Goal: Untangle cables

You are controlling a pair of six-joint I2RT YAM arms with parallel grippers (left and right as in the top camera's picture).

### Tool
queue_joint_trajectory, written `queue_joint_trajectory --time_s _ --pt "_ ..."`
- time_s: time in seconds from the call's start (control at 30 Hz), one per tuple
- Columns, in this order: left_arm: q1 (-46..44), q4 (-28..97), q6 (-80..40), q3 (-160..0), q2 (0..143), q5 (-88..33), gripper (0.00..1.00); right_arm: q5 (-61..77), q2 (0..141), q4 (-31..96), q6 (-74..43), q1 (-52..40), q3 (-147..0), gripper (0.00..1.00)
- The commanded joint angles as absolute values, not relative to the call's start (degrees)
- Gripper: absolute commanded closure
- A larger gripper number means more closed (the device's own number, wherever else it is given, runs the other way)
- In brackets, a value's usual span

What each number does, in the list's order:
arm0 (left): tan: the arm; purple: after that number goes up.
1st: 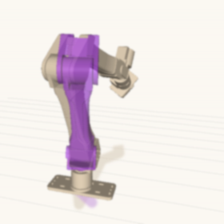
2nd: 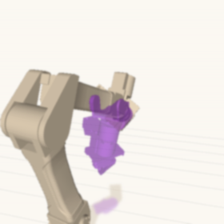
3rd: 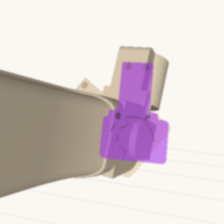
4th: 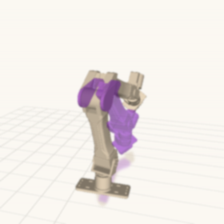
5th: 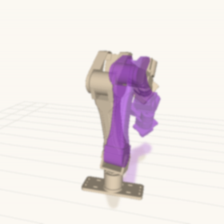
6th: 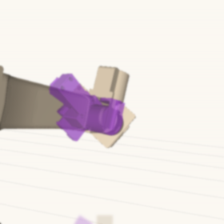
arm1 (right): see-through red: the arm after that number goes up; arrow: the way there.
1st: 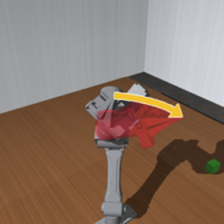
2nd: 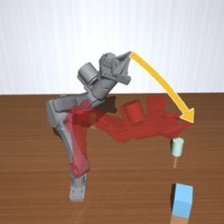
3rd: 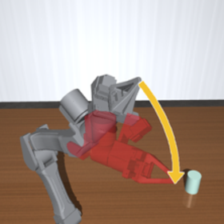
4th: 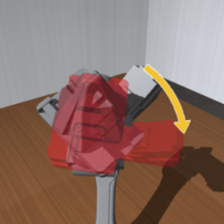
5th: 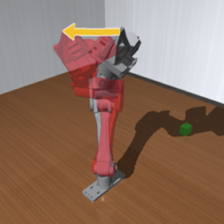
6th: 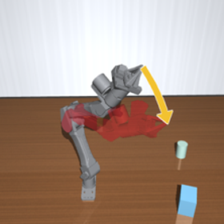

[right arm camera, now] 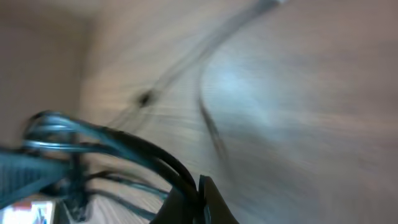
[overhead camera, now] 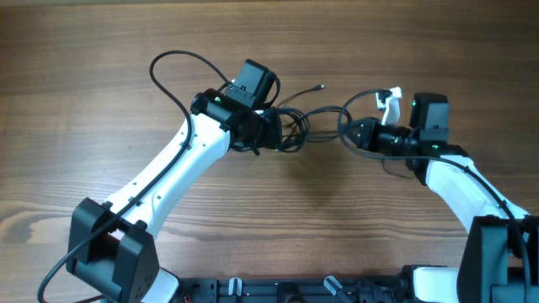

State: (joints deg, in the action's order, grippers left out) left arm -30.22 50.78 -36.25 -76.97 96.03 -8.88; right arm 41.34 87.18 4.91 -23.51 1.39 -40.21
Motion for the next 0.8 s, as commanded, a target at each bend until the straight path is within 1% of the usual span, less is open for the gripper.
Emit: queue_joint_trajectory --time_s 0.0,0.03,0.07,0.17,0.23,0.3,0.33,0.37,0.43,0.53,0.57,0.6,0.63,0.67,0.77 --pt "-27.7 53.0 -38.5 -76.7 95.7 -0.4 0.96 6.7 87.8 10.9 -38.7 5.0 -40.4 0.93" --pt "-27.7 52.9 -38.5 -76.7 95.7 -0.4 0.96 6.0 87.7 11.6 -39.4 5.1 -40.4 0.93" --pt "-27.7 52.8 -39.1 -76.7 95.7 -0.4 0.96 6.0 87.8 12.3 -39.7 5.3 -40.4 0.91" --pt "-27.7 51.7 -39.9 -76.7 95.7 -0.6 0.96 6.5 87.8 12.4 -41.9 5.3 -40.4 0.69" --pt "-27.8 51.2 -39.9 -76.7 95.7 -0.8 0.96 9.4 87.7 11.2 -39.9 5.3 -40.4 0.55" --pt "-27.9 50.8 -39.9 -76.7 95.7 -1.1 0.96 18.6 87.7 7.8 -31.6 5.3 -40.4 0.47" --pt "-28.0 50.6 -39.5 -76.7 95.7 -1.6 0.96 23.1 87.8 6.4 -28.1 5.3 -40.4 0.46" --pt "-28.0 49.9 -38.3 -76.7 95.7 -3.4 0.96 32.5 87.8 3.8 -21.3 5.0 -40.4 0.41" --pt "-28.0 47.7 -32.9 -76.7 95.7 -8.6 0.96 42.6 87.8 1.0 -13.8 3.6 -40.4 0.34" --pt "-28.0 46.0 -24.8 -76.7 95.7 -15.8 0.96 43.4 87.8 0.1 -6.2 -0.4 -40.4 0.18" --pt "-28.0 46.1 -22.1 -76.7 95.7 -17.6 0.96 43.4 87.8 -0.1 -2.1 -2.6 -40.4 0.17" --pt "-28.1 46.4 -17.2 -76.7 95.7 -20.0 0.96 43.3 87.8 -0.6 1.9 -4.4 -40.4 0.19" --pt "-28.1 46.9 -15.0 -76.7 95.7 -20.4 0.96 42.9 87.8 -1.0 5.1 -5.6 -40.4 0.24" --pt "-28.2 47.7 -12.3 -76.7 95.7 -20.3 0.96 42.3 87.8 -1.5 7.1 -6.6 -40.4 0.26" --pt "-28.4 50.0 -6.4 -76.7 95.7 -20.1 0.96 41.9 87.8 -3.6 7.7 -7.7 -40.4 0.27"
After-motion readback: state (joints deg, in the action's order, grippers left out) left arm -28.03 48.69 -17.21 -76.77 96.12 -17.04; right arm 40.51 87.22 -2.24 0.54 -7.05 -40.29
